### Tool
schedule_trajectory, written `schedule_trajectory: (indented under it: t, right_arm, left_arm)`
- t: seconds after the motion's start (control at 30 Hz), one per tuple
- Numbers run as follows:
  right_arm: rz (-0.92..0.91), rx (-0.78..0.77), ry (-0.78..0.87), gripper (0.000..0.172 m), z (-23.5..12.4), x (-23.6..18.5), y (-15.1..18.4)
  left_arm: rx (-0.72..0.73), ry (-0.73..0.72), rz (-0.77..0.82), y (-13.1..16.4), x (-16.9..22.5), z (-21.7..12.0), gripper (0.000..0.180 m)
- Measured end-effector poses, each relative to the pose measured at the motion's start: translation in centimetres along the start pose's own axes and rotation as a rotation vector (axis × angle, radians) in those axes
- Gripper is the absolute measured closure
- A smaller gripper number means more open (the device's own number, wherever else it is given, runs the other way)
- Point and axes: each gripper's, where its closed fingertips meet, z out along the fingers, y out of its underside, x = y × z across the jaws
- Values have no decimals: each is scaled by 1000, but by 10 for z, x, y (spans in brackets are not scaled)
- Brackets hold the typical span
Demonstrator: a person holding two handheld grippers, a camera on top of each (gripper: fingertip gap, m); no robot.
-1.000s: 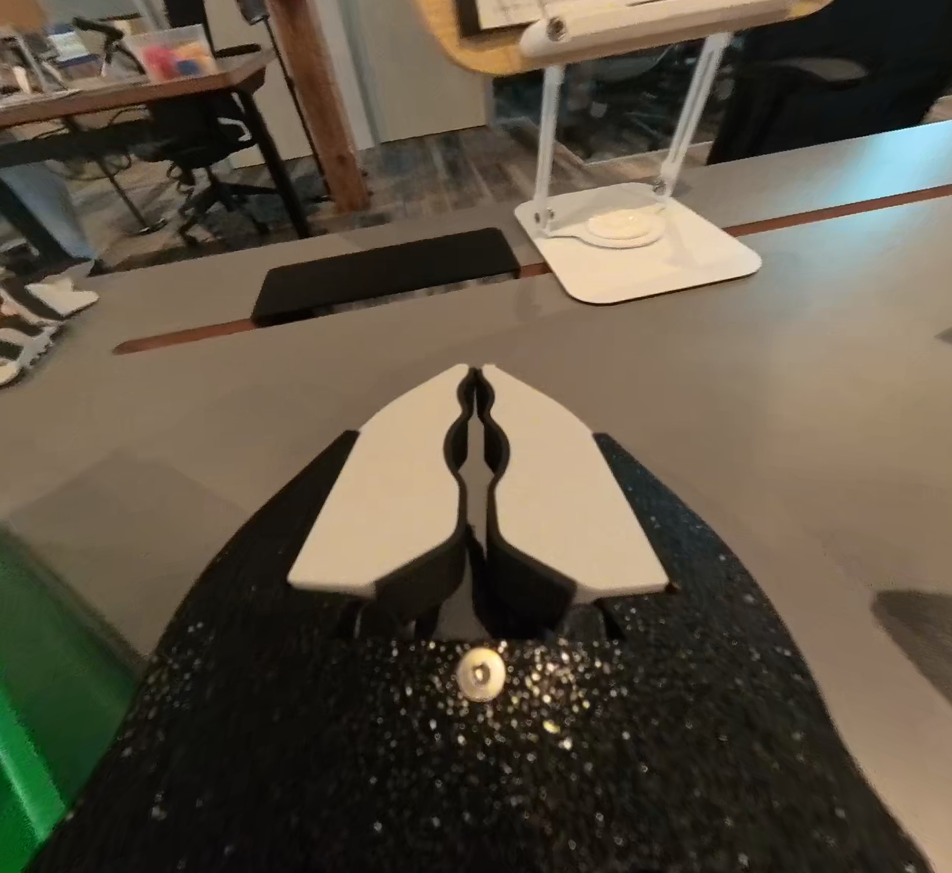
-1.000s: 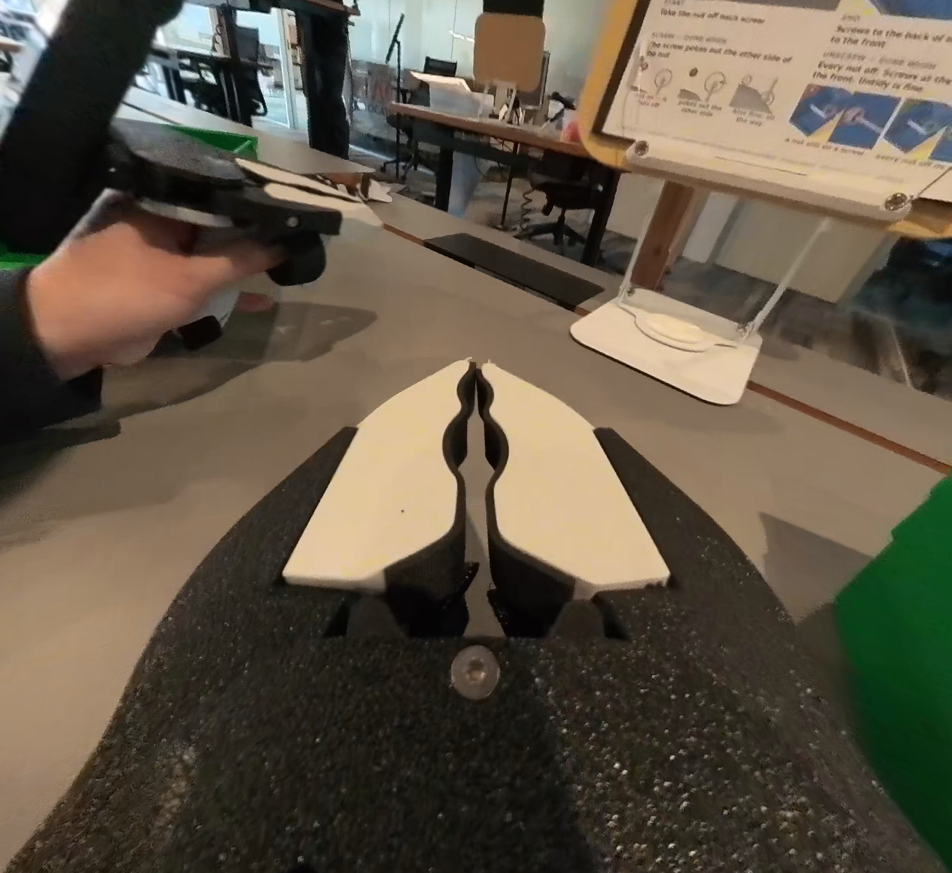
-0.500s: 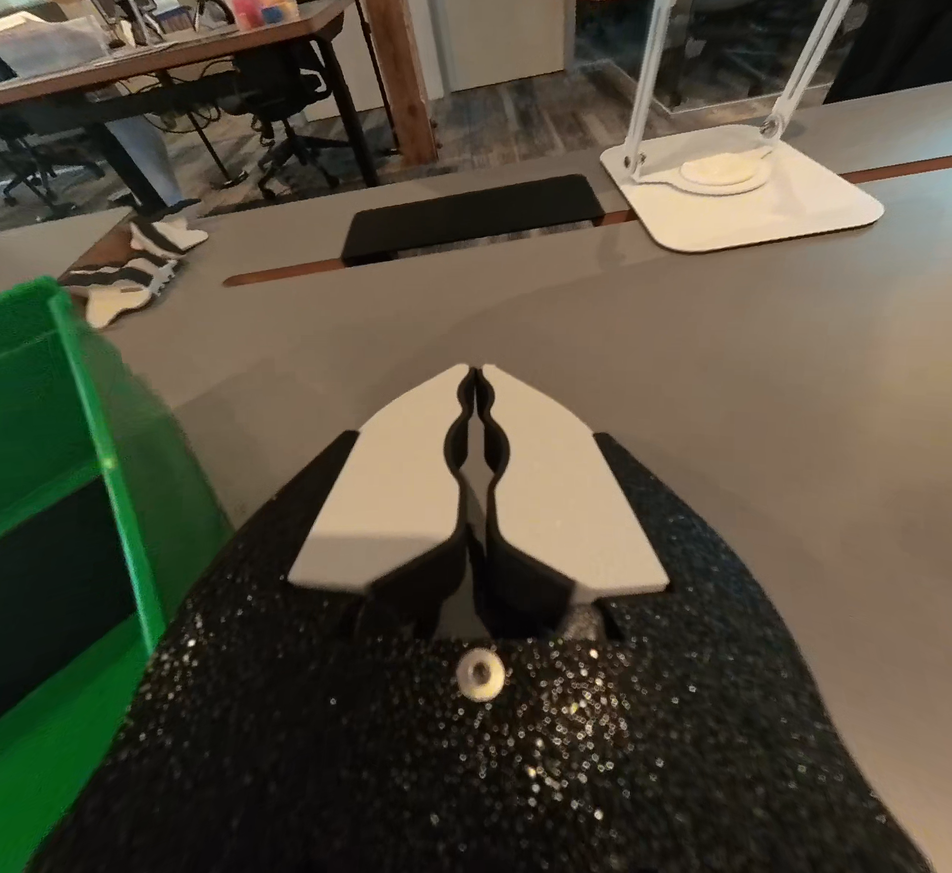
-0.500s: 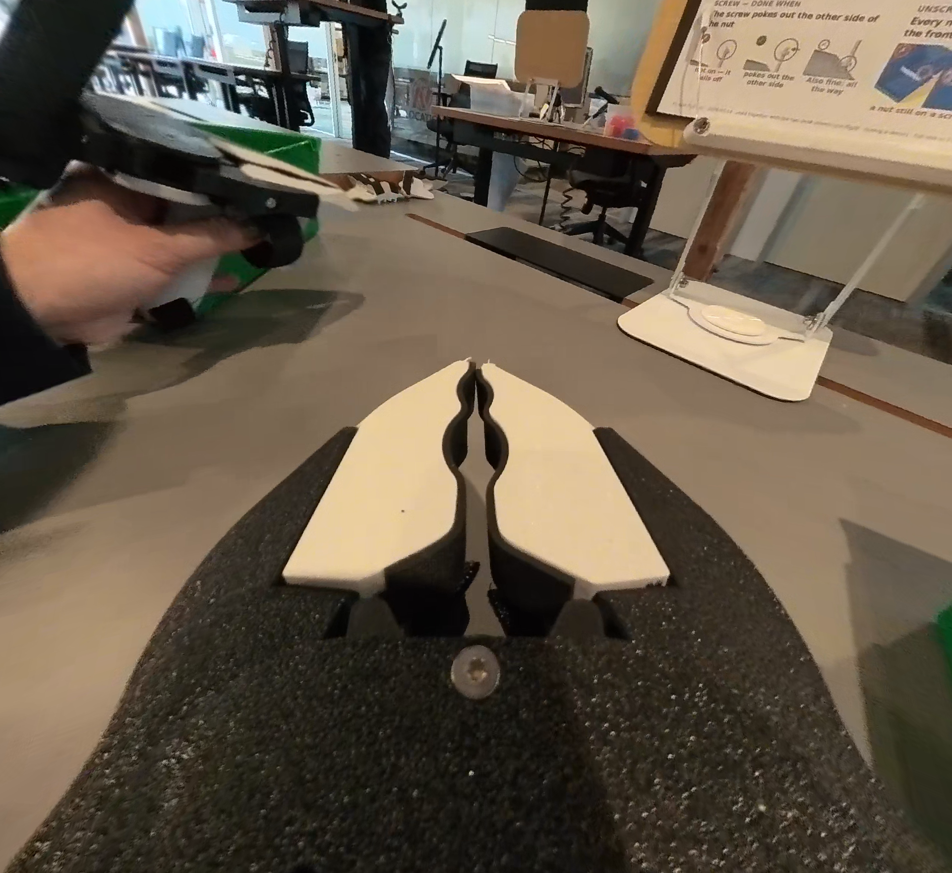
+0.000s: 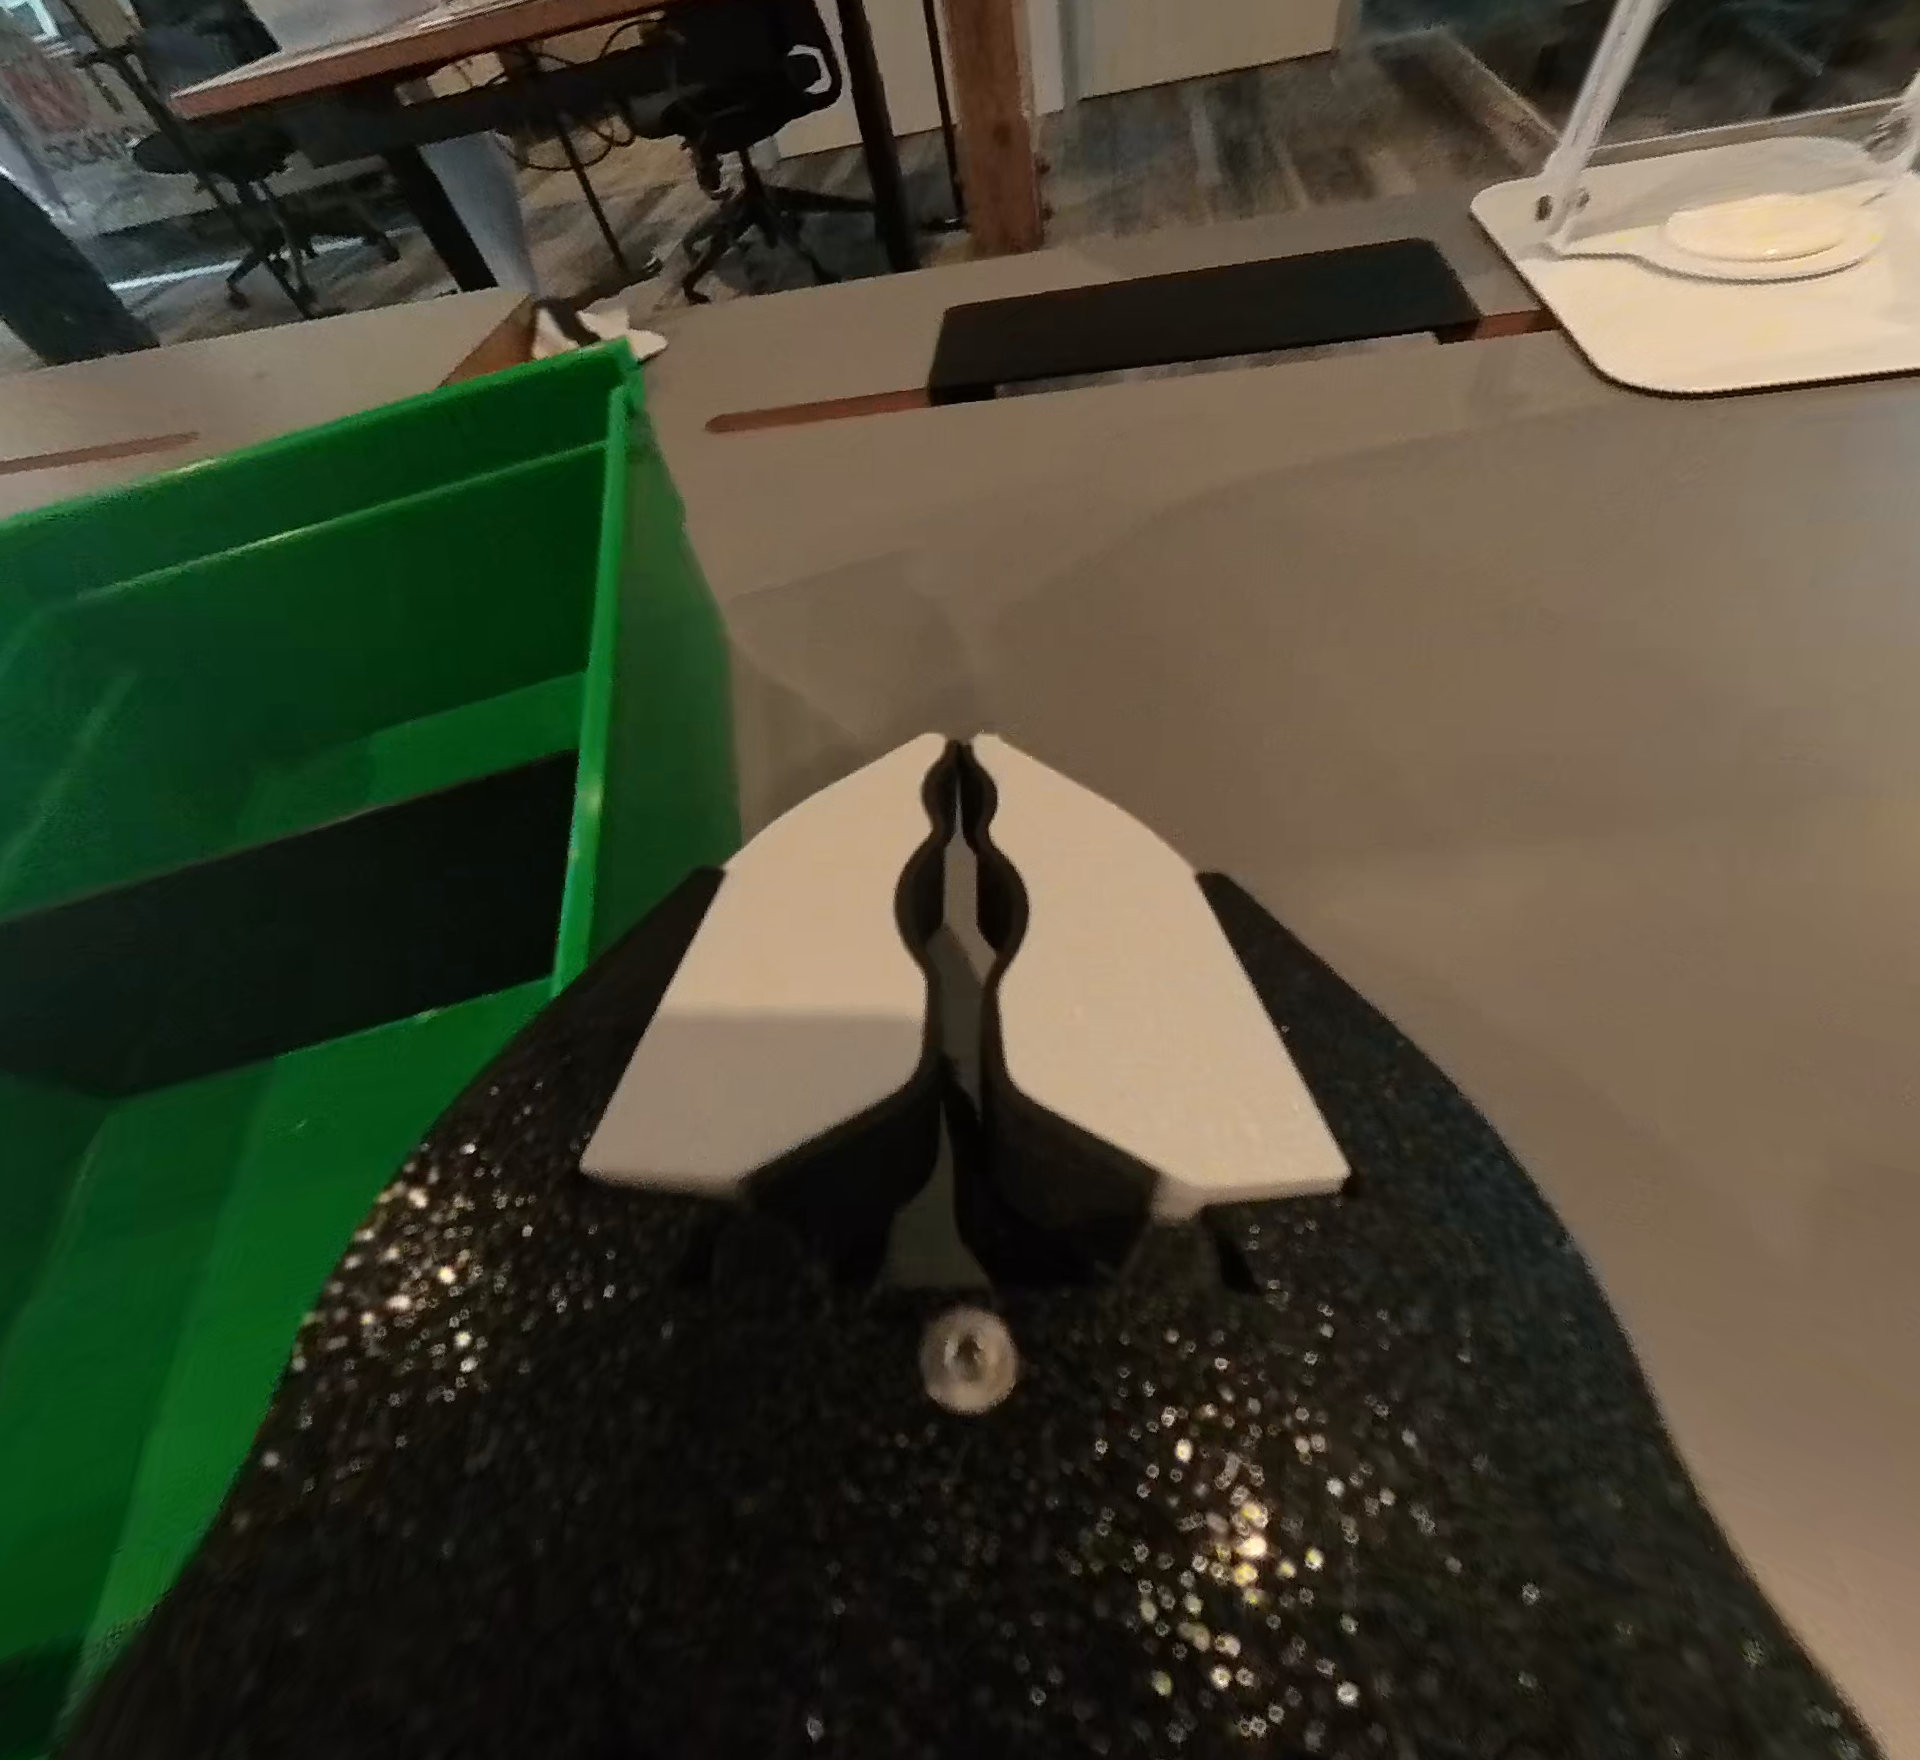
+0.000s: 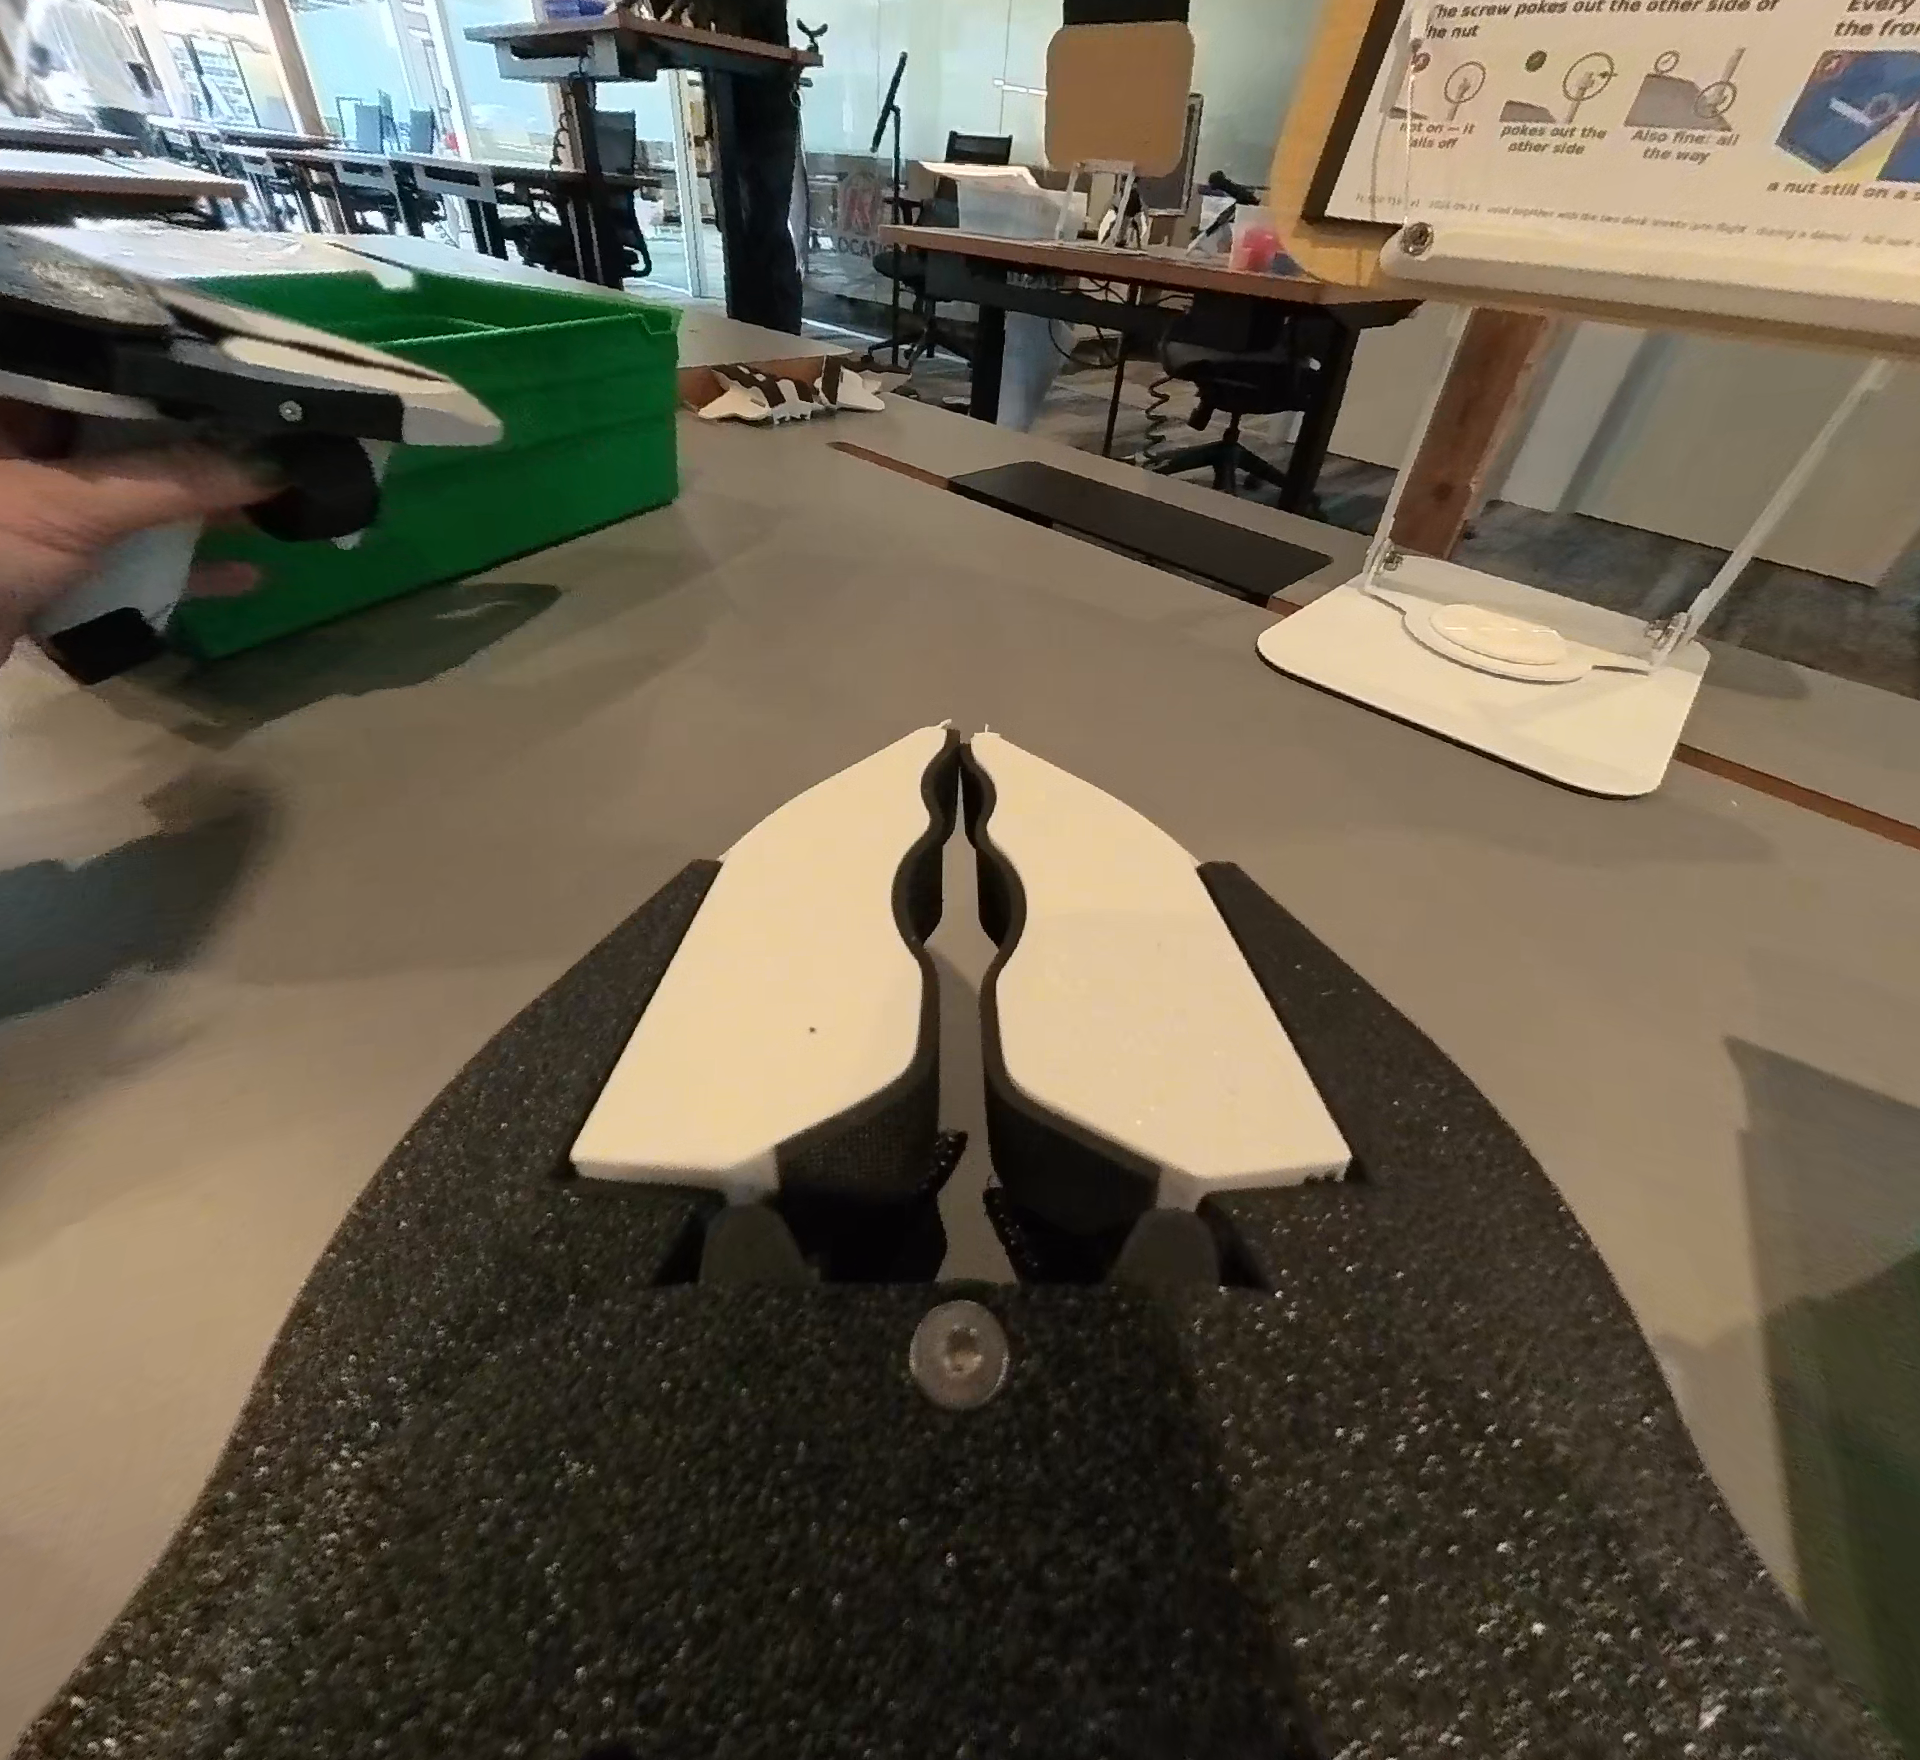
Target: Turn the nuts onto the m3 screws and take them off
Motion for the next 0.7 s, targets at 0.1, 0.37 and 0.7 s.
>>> schedule_trajectory:
  t: [0.1, 0.37, 0.7]
  right_arm:
    - [8, -2, 0, 172, 0, 1, 0]
    - [51, -2, -37, 164, 1, 1, 0]
    - [38, 106, -62, 135, 0, -1, -15]
  left_arm:
    - [-15, -23, -3, 6, -12, -5, 180]
    - [-8, 92, 36, -2, -3, -29, 180]
    - [51, 292, 163, -49, -11, -89, 180]
